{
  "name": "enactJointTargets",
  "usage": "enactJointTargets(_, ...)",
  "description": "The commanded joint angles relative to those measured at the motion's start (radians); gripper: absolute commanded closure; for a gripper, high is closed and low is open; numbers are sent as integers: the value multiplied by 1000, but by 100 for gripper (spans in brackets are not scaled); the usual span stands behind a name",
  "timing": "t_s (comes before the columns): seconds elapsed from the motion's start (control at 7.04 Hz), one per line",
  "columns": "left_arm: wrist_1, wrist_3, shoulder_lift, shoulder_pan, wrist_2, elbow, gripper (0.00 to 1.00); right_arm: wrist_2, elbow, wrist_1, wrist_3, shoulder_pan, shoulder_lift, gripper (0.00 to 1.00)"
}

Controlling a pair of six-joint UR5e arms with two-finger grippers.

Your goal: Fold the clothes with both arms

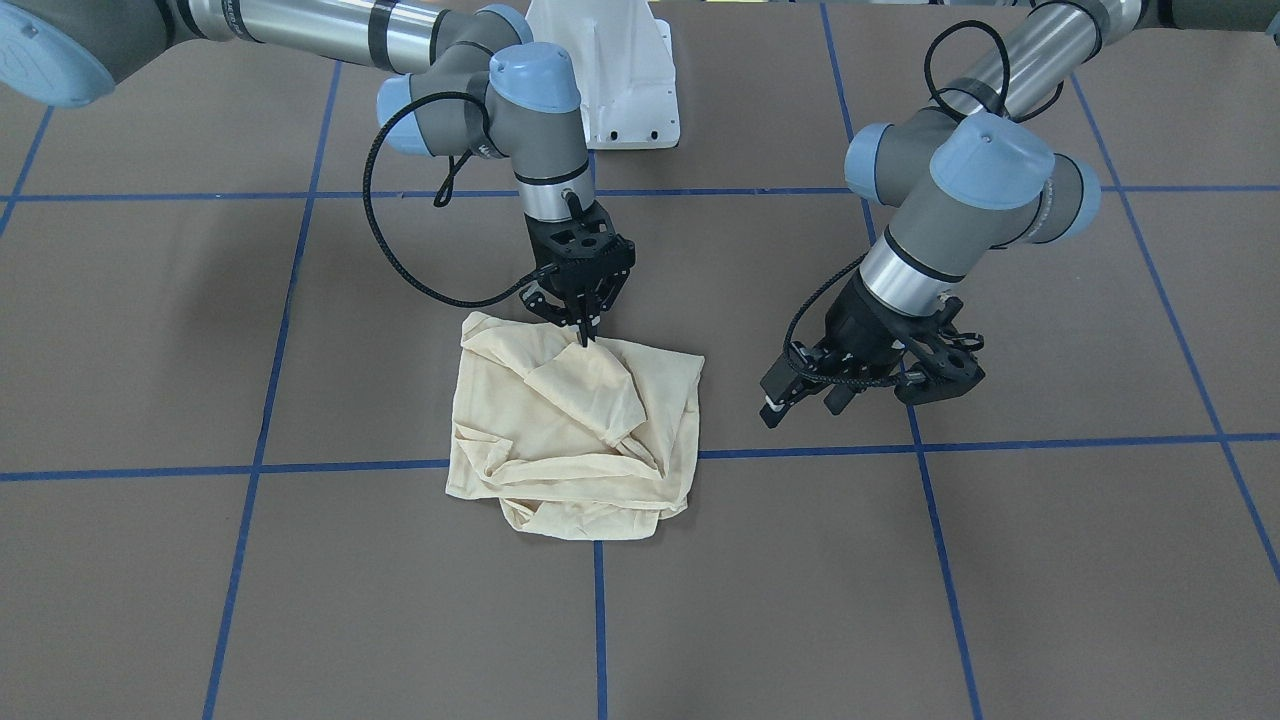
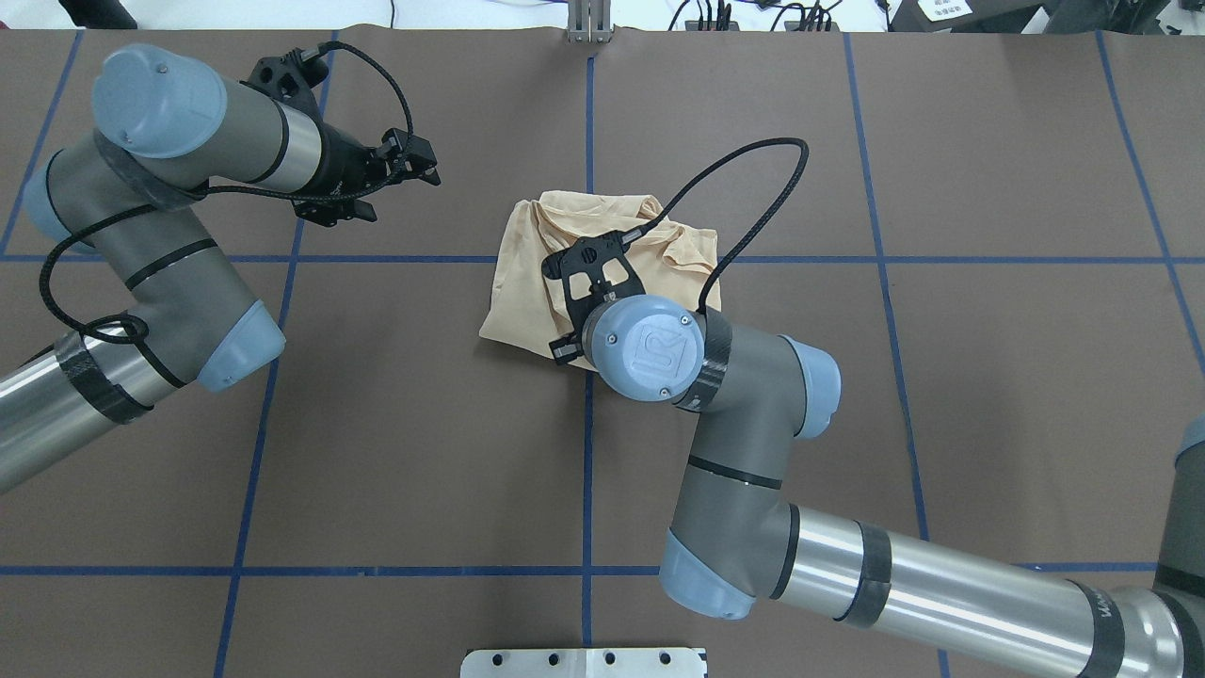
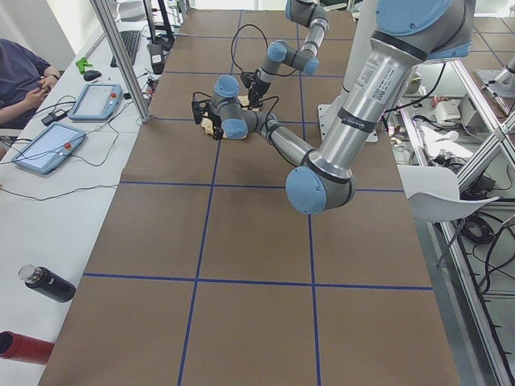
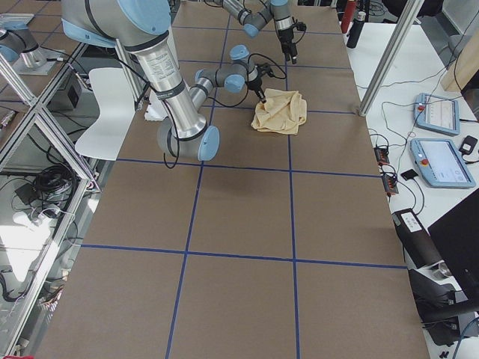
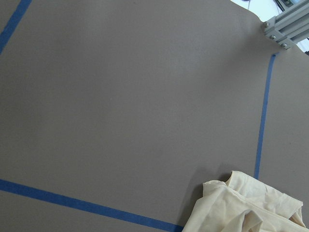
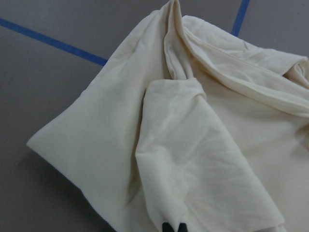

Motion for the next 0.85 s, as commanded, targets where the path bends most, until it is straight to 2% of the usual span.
enactJointTargets(0.0,0,-6,-7,2,0,2,0,30,-1,2,-10,107,0,100)
enactJointTargets(0.28,0,-11,-13,2,2,3,0,55,-39,5,-62,178,3,100)
enactJointTargets(0.57,0,-11,-13,4,3,6,0,40,-101,11,-55,184,9,100)
enactJointTargets(0.71,0,-11,-13,4,5,8,0,28,-103,10,-50,186,9,60)
